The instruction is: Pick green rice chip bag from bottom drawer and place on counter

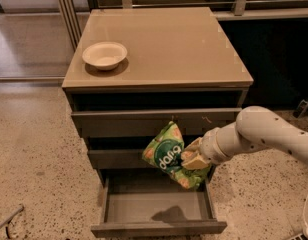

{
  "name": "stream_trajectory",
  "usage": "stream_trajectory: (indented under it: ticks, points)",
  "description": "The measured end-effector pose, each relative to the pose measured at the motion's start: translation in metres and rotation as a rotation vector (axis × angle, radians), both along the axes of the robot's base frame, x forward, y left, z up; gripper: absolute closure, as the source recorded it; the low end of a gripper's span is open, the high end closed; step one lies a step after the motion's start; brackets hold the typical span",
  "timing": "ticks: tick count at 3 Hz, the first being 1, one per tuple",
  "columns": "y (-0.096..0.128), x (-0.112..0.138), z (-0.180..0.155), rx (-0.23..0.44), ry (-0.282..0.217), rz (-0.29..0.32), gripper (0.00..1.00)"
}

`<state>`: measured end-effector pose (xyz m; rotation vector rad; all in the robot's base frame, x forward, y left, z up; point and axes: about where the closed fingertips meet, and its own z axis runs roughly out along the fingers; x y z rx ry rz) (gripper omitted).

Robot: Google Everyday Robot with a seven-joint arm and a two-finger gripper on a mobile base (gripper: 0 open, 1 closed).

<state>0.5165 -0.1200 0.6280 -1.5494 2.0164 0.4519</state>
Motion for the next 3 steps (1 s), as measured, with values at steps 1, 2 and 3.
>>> stream_trajectory:
  ticks: [1, 2, 3]
  points:
    - [0.002, 0.001, 0.074, -0.042, -0.033, -0.019, 1.00]
    - [0.002, -0.001, 0.138, -0.090, -0.065, -0.031, 1.00]
    - [0.002, -0.001, 0.138, -0.090, -0.065, -0.031, 1.00]
